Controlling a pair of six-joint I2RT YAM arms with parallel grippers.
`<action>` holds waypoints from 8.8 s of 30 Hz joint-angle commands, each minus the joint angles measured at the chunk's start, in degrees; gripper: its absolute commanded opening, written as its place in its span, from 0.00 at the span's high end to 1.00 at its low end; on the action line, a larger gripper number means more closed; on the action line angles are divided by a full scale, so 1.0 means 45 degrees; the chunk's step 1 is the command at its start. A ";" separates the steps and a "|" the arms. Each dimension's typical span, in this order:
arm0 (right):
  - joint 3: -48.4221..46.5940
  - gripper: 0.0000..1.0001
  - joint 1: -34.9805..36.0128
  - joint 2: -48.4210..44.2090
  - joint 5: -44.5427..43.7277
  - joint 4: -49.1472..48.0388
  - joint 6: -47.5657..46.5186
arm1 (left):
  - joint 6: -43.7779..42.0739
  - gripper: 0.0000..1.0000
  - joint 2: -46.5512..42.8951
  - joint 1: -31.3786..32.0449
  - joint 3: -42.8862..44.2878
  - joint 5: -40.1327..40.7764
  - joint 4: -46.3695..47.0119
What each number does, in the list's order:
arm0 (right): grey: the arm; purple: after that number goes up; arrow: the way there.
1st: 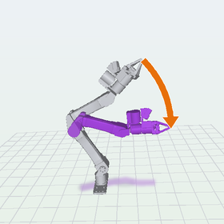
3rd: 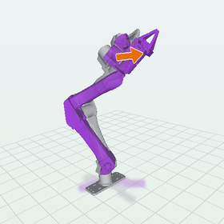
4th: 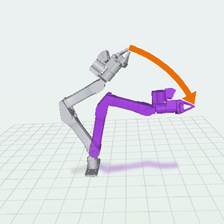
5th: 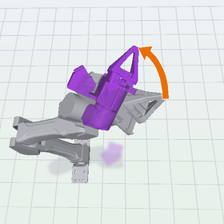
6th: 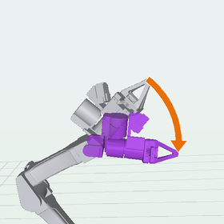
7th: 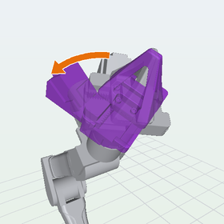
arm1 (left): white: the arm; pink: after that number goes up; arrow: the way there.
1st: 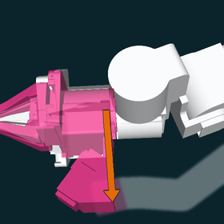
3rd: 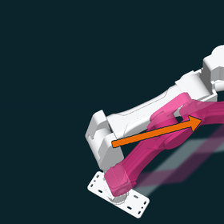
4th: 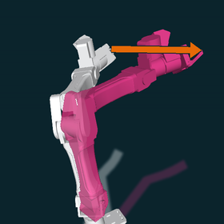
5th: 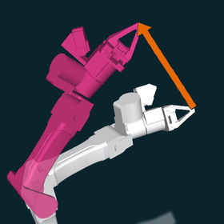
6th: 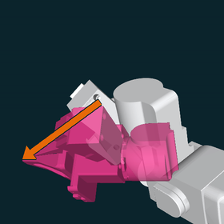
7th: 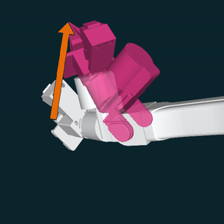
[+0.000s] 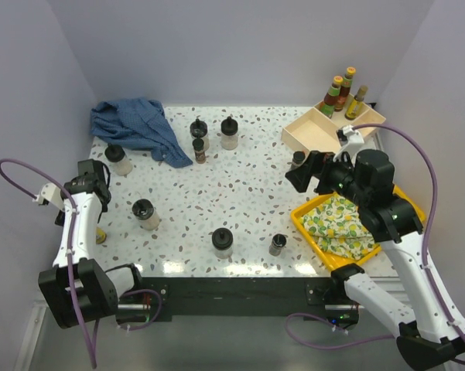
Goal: Organize the condiment bottles
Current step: Pick up the bottle from the corner of the board, then place the bottle at the center of the board, then pick up the bottle from the center of the board, then place the bottle in the storage box.
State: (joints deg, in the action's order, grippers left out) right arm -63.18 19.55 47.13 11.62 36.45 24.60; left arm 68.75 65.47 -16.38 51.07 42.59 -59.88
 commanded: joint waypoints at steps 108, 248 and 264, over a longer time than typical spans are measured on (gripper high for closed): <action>0.0135 0.18 0.0127 0.5030 -0.1118 -0.3255 -0.1170 | -1.2312 0.00 -0.5700 1.2449 -0.1386 -0.3586 0.8188; -1.6527 1.00 -0.3915 2.0073 -1.3714 -0.2398 0.1425 | -1.1880 0.01 -0.5214 1.2430 -0.1817 -0.3683 0.8169; -1.5960 0.81 -0.4754 2.0346 -1.2621 -0.2161 0.3010 | -1.1899 0.01 -0.5097 1.2449 -0.1798 -0.3663 0.8228</action>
State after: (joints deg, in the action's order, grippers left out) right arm -133.91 -1.23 138.50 -43.79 31.24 36.01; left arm 14.41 42.30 39.72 43.20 25.80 -25.71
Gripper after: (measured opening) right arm 0.354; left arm 0.994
